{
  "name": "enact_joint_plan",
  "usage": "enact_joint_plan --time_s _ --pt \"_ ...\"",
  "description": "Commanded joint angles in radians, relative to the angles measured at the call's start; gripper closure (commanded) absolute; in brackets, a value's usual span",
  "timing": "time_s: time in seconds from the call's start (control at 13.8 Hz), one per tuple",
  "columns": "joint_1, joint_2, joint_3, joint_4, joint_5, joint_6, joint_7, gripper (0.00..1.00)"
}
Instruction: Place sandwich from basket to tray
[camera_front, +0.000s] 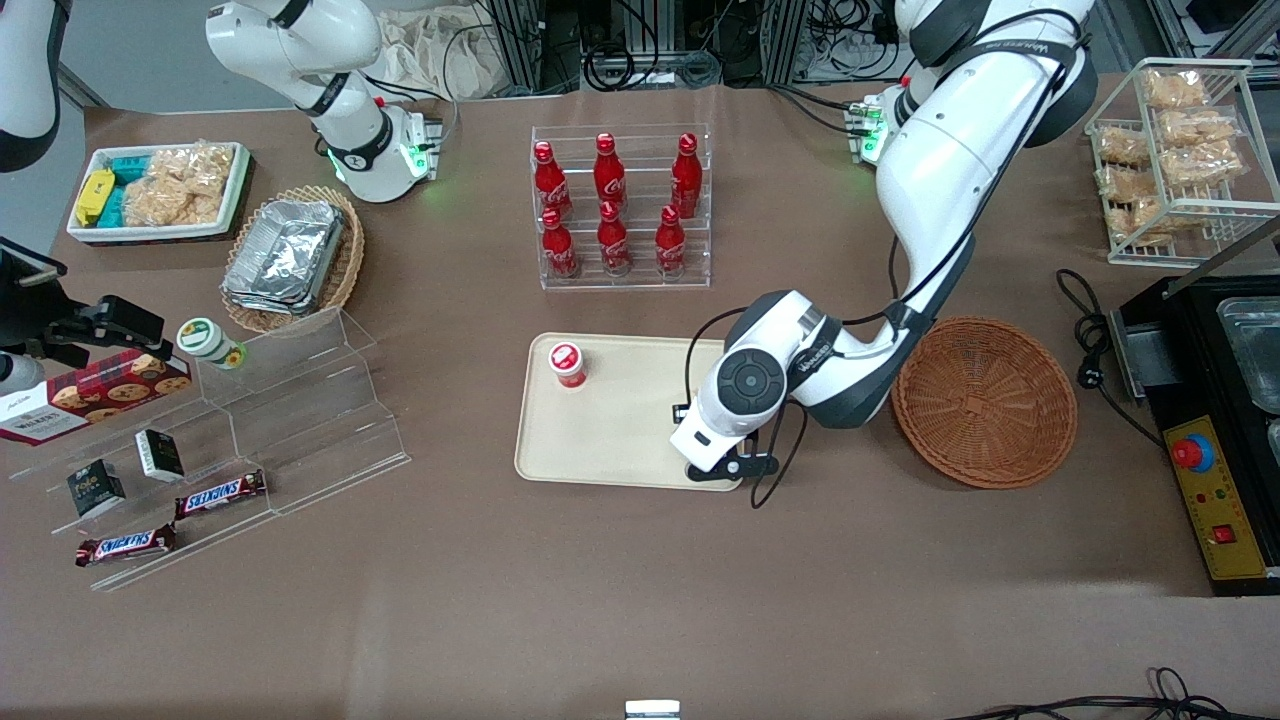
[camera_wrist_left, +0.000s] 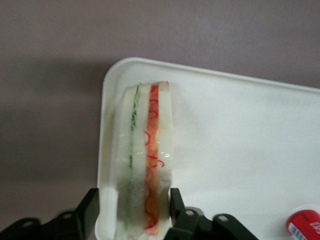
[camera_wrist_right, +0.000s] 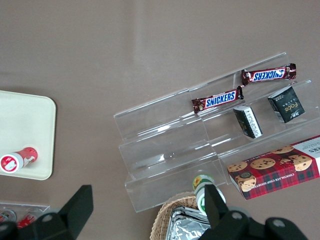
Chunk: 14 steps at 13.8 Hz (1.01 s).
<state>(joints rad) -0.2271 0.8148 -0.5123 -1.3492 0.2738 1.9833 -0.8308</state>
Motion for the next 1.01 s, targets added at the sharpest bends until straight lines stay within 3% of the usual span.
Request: enact_joint_plan --time_s 0.0,0.22,0.36,0.58,0.72,0.94 --pt "0.018 -0.115 0.008 -0.007 0.018 -0.087 -0.018 0.00" --pt "0.086 -0.244 0.014 -0.019 0.016 -0.246 0.010 0.00" --pt "0.086 -0.356 0.115 -0.104 -0.046 -0.236 0.022 0.00" --pt "0.075 -0.608 0.270 -0.392 -0.189 -0.137 0.259 0.00" --pt "0.074 -0.771 0.348 -0.587 -0.199 -0.059 0.371 0.00" --pt "0.081 -0.847 0.461 -0.618 -0.223 -0.133 0.594 0.00"
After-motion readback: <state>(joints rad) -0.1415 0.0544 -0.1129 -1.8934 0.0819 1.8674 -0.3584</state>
